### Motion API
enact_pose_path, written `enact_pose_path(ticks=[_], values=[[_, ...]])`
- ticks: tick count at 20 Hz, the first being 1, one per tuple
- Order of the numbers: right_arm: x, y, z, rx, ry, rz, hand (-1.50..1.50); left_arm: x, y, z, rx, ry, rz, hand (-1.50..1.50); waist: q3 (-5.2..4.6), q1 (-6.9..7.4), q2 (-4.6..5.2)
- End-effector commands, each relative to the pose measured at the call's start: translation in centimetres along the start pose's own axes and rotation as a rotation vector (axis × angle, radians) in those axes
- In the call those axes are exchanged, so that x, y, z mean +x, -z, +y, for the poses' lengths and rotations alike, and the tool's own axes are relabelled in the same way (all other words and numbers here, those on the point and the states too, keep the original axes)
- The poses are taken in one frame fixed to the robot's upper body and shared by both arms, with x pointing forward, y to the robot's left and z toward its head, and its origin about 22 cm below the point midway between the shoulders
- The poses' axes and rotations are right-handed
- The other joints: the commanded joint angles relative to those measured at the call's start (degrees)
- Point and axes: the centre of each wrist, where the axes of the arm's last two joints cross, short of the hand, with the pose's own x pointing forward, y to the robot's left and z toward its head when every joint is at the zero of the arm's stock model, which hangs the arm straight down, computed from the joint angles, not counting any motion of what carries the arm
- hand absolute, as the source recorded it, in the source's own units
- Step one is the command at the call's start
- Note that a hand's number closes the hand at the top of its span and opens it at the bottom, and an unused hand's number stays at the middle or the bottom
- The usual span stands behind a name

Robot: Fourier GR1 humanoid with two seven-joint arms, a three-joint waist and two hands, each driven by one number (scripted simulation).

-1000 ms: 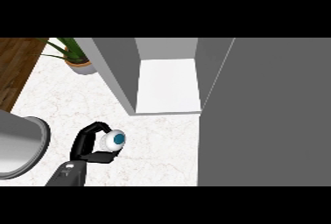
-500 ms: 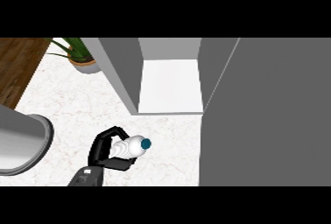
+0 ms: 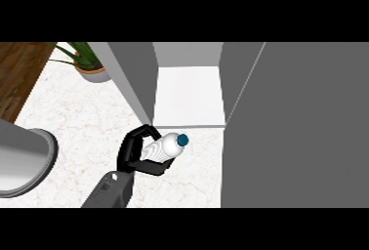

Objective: Pick up the bottled water, place it into the cabinet and close the cabinet

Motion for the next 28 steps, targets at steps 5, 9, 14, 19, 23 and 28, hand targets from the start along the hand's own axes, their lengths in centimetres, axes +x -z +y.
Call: enact_pose_path(ticks=[5, 9, 14, 19, 23, 28], values=[[4.3, 0.8, 0.3, 0.014, 0.001, -0.05, -1.5, 5.1, 4.3, -6.1, 0.007, -0.008, 0.045, 1.5, -0.05, -0.85, 0.08], [3.8, 0.5, -0.2, 0.004, 0.0, -0.052, -1.5, 7.2, 7.4, -8.2, 0.033, 0.032, 0.057, 1.5, -0.05, -1.53, 0.41], [3.2, 0.1, -1.1, -0.015, -0.017, -0.06, -1.5, 8.6, 10.1, -9.3, 0.08, 0.084, 0.091, 1.5, -0.03, -1.55, 0.52], [3.3, -0.1, -1.4, 0.006, -0.031, -0.052, -1.5, 10.0, 14.3, -8.0, 0.127, 0.058, 0.132, 1.5, -0.05, -1.52, 0.92], [1.5, -0.2, -1.0, -0.006, -0.007, -0.061, -1.5, 9.6, 14.9, -7.7, 0.203, 0.106, 0.141, 1.5, -0.06, -2.18, 1.1], [3.2, -0.1, -1.9, 0.033, -0.029, -0.079, -1.5, 9.5, 15.8, -7.5, 0.305, 0.286, 0.149, 1.5, -0.03, -2.41, 1.37]])
